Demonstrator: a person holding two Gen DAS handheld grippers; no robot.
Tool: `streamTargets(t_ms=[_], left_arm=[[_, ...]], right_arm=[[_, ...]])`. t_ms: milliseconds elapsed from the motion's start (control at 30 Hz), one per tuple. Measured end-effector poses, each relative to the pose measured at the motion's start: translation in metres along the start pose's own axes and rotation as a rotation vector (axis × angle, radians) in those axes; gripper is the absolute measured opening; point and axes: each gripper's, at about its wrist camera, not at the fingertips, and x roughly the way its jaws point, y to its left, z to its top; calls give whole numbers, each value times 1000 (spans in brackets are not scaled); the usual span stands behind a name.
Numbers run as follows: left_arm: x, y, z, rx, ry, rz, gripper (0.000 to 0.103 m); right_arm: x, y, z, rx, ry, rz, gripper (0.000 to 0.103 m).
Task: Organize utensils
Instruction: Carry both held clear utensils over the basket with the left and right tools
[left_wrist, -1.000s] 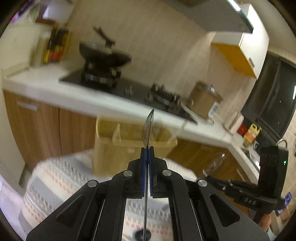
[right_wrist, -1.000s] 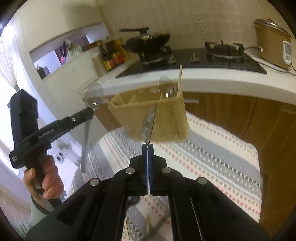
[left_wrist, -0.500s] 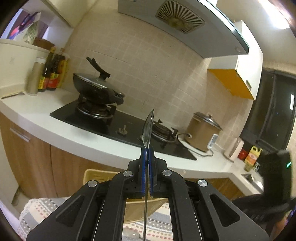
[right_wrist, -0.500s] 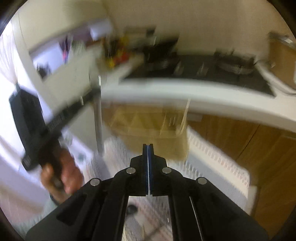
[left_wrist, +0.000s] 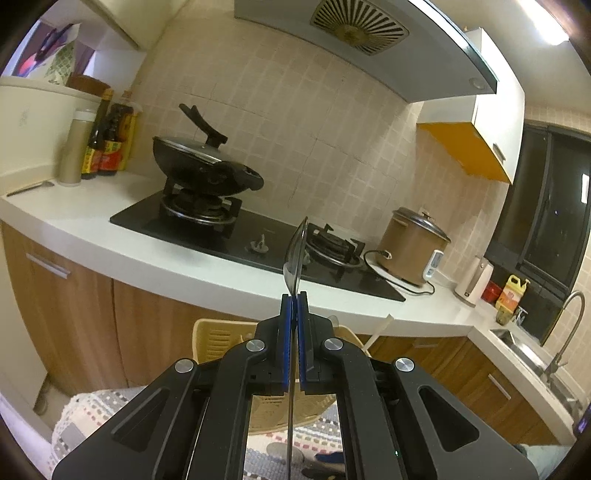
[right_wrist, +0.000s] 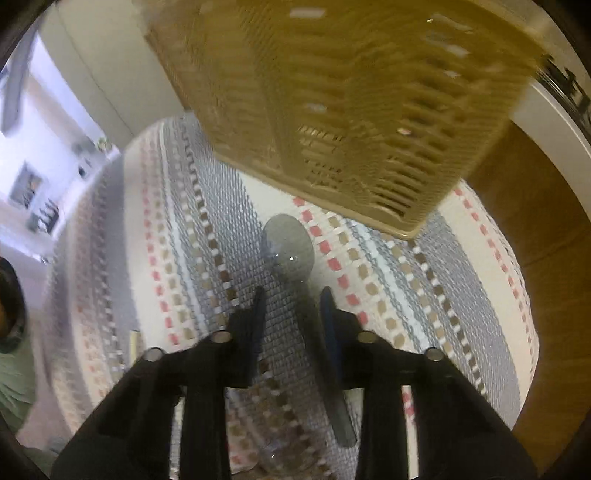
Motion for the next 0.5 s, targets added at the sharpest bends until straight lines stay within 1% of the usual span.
streamTargets(t_ms=[33, 67, 133, 167, 233, 300, 400, 433, 500], left_arm=[[0, 2, 0, -6, -5, 0, 1], [0, 4, 1, -16, -13, -1, 1], [0, 7, 1, -31, -29, -6, 1], [0, 7, 2, -39, -43, -10, 1], [-3, 8, 5, -54, -79, -15, 1], [-5, 6, 9, -66, -119, -12, 1], [-6, 0, 14, -66, -175, 2, 1], [-5, -2, 17, -66, -190, 7, 1], [-1, -10, 20, -60, -232, 26, 1]], right_arm=[[0, 4, 0, -25, -13, -24, 16], [0, 9, 0, -47, -13, -38, 12], [-2, 11, -1, -40, -15, -43, 10], [-7, 10, -3, -32, -43, -45, 10], [-21, 7, -6, -18, -97, -11, 10], [-50, 0, -9, 19, -174, 31, 10], [-102, -13, -11, 70, -322, 100, 10], [-126, -18, -10, 90, -395, 126, 10], [-161, -26, -6, 121, -514, 149, 10]])
